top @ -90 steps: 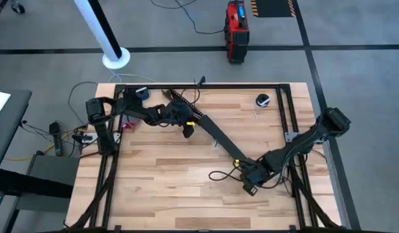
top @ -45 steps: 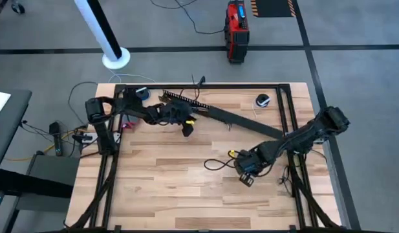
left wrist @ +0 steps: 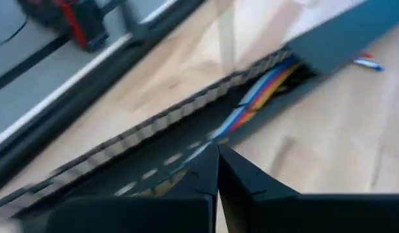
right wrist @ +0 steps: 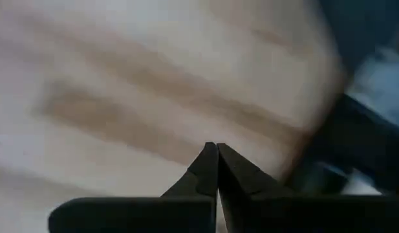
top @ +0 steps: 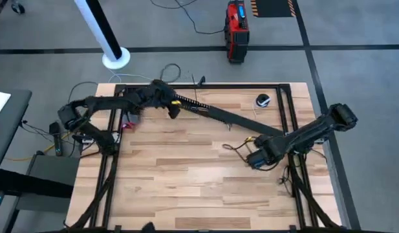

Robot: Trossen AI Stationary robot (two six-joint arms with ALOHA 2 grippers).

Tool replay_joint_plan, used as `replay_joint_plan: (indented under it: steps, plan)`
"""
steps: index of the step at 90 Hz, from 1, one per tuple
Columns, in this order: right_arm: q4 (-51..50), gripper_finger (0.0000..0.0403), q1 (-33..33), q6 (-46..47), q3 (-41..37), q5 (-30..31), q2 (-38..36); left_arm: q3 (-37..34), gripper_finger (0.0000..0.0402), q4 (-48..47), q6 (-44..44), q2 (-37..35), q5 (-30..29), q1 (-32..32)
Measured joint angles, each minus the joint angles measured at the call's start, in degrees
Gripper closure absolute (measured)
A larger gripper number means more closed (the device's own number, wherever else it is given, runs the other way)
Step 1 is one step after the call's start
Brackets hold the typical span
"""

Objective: Ziptie cables
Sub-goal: Close the black cable duct

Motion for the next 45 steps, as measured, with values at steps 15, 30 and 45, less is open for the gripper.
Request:
replay_joint_plan:
  steps: [15,30,45]
  plan:
    - [-4.42,0.0403,-0.09,5.07,-1.10,0.11,-1.72,0.00,0.0401,-2.95,1.22,-0.91,1.13,5.50]
    - [-1.48,0.0403,-1.35,5.51,-6.50,-1.30,-2.22,-0.02,0.0401,-5.48,1.40,-0.47,0.73,9.10]
    - [-3.46,0.0403,-2.70,8.30,-8.67,0.38,-2.21,-0.02,0.0401,-5.47,2.17,-0.50,-0.52,11.45]
